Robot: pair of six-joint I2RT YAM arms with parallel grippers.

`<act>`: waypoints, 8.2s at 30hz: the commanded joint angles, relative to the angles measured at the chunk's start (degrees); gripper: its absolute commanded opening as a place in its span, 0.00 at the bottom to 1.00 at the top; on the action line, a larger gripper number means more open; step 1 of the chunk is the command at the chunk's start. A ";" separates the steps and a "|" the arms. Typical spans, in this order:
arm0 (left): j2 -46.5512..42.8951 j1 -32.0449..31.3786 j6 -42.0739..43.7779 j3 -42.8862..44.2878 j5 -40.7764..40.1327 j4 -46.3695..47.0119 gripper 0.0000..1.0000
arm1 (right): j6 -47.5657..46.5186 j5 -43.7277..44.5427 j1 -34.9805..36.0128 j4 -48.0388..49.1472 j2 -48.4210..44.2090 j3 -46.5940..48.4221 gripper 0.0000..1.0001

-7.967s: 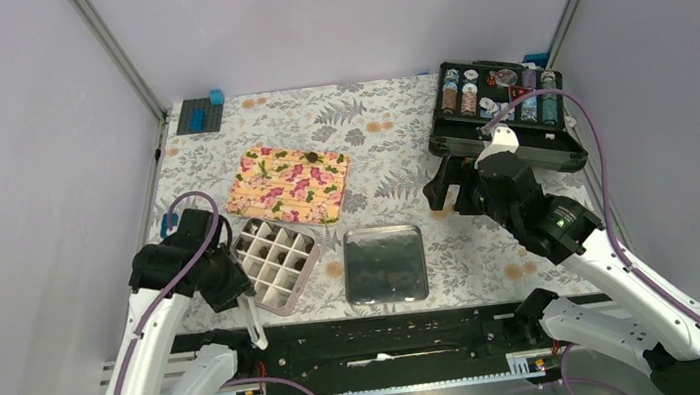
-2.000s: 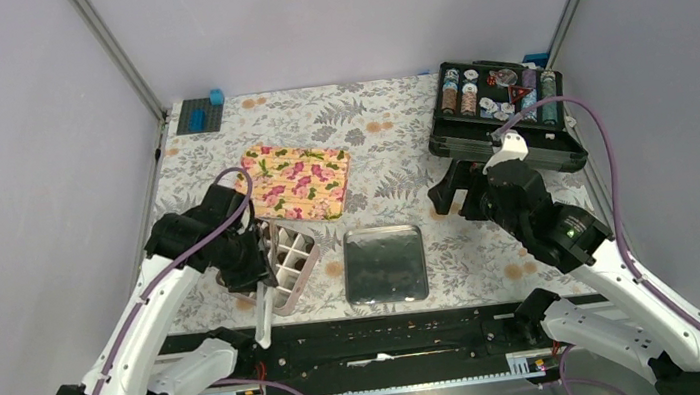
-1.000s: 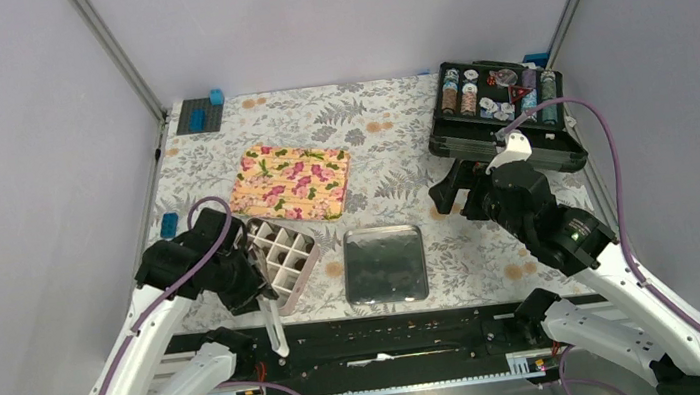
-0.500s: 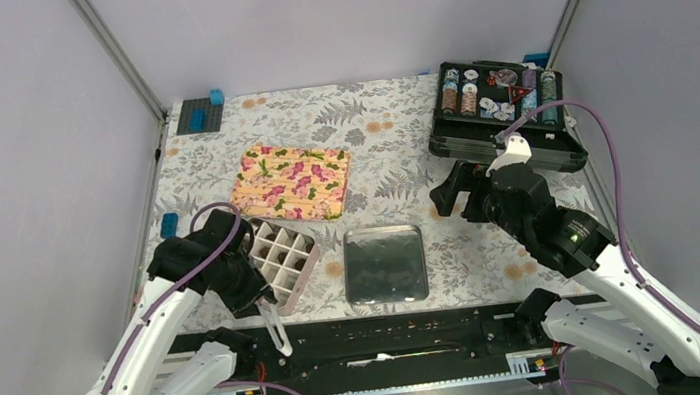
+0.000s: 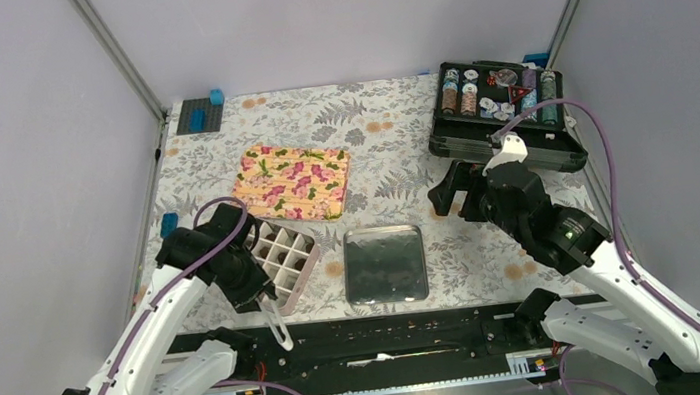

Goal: Pack the chocolate

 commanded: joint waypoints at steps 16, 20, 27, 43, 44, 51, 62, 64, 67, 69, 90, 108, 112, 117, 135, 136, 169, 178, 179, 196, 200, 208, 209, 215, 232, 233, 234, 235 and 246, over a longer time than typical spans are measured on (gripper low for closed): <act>0.79 -0.08 -1.26 2.25 0.42 1.03 0.40 | -1.43 0.43 -0.11 3.33 1.93 0.04 0.99; 0.45 -0.08 -1.35 2.81 0.09 0.49 0.39 | -1.58 0.03 -0.14 3.89 2.50 0.17 0.99; 1.39 -0.13 0.15 10.60 -6.13 -0.89 0.07 | -1.50 0.09 -0.14 4.02 2.31 -0.31 0.99; 16.16 2.44 25.94 26.94 -21.26 17.39 0.01 | -1.02 1.32 -0.10 1.85 -0.32 -0.08 0.99; 17.96 4.53 26.83 27.00 -19.96 19.15 0.01 | -0.91 1.38 -0.12 1.50 -0.59 -0.13 0.99; 30.05 9.61 27.01 28.44 -2.58 31.06 0.00 | -1.04 3.86 -0.11 -1.79 -3.64 0.18 0.99; 51.37 -2.51 25.44 40.44 2.87 42.58 0.00 | 0.50 4.64 -0.12 -3.54 -5.03 0.81 0.99; 55.15 -4.38 25.55 43.20 3.16 43.27 0.00 | 0.24 5.30 -0.11 -4.67 -4.91 1.72 0.99; 60.48 -6.52 25.63 47.03 3.54 44.10 0.00 | 0.02 6.15 -0.06 -5.91 -5.06 2.60 0.99; 63.46 -7.36 25.49 48.60 3.93 45.24 0.00 | 0.06 6.46 -0.11 -6.63 -5.34 2.81 0.99; 73.11 -9.83 23.80 59.91 4.75 43.23 0.63 | 1.00 8.62 -0.09 -12.01 -7.62 4.42 0.99; 32.61 -0.29 31.31 33.75 -10.22 37.87 0.91 | 1.20 2.23 -0.07 -4.63 -2.57 1.25 0.99; 29.90 10.54 28.21 25.91 0.81 37.93 0.89 | 2.44 -1.08 -0.06 -0.02 0.19 0.84 0.99; 26.89 12.05 27.26 18.84 2.91 39.89 0.90 | 4.94 -4.81 0.83 5.02 4.85 -2.61 0.99; 20.62 15.25 27.73 12.03 5.04 38.19 0.90 | 10.80 -1.97 8.02 7.76 26.34 -14.79 0.77; 20.49 15.44 27.76 12.19 5.14 38.01 0.90 | 10.93 -2.08 8.34 8.30 27.22 -14.71 0.71; 20.48 29.68 26.79 9.35 1.66 33.47 0.92 | 7.92 7.08 10.43 -2.23 11.73 -9.45 0.00; 25.73 40.83 22.44 2.02 1.72 39.78 0.92 | 7.49 8.77 10.40 -3.22 4.79 -8.03 0.00; 26.54 42.43 21.83 0.56 2.98 41.01 0.92 | 7.68 8.39 10.41 -3.26 4.99 -8.25 0.00; 13.38 46.95 19.49 -17.02 23.78 43.81 0.90 | 7.65 6.59 10.41 -0.96 6.75 -9.30 0.00; 8.41 46.32 19.08 -18.37 25.38 41.14 0.91 | 6.75 6.04 10.41 0.03 8.29 -8.01 0.00; 5.17 45.71 20.98 -18.01 24.69 36.95 0.92 | 6.59 5.20 10.40 0.68 8.32 -7.62 0.00; 5.24 45.47 20.62 -18.40 25.12 37.28 0.92 | 6.66 5.19 10.41 0.73 8.18 -7.72 0.00; 4.04 42.79 17.89 -20.12 25.02 39.56 0.92 | 7.06 5.15 10.41 0.29 7.03 -8.22 0.00; 5.78 16.70 -1.36 -20.98 19.62 52.54 0.92 | 7.17 5.07 10.41 -0.99 5.05 -8.26 0.00; 6.17 15.00 -2.00 -20.68 19.09 52.84 0.92 | 7.20 4.96 10.38 -0.99 5.14 -8.31 0.00; 6.72 12.90 -2.47 -20.33 18.47 53.02 0.92 | 7.21 4.81 10.40 -0.90 5.19 -8.35 0.00; 7.26 11.61 -2.57 -19.73 18.22 53.33 0.92 | 7.21 4.62 10.45 -0.82 5.19 -8.36 0.00; 8.00 10.38 18.21 5.67 13.85 42.60 0.92 | 2.05 -3.07 10.44 1.46 3.95 -6.13 0.00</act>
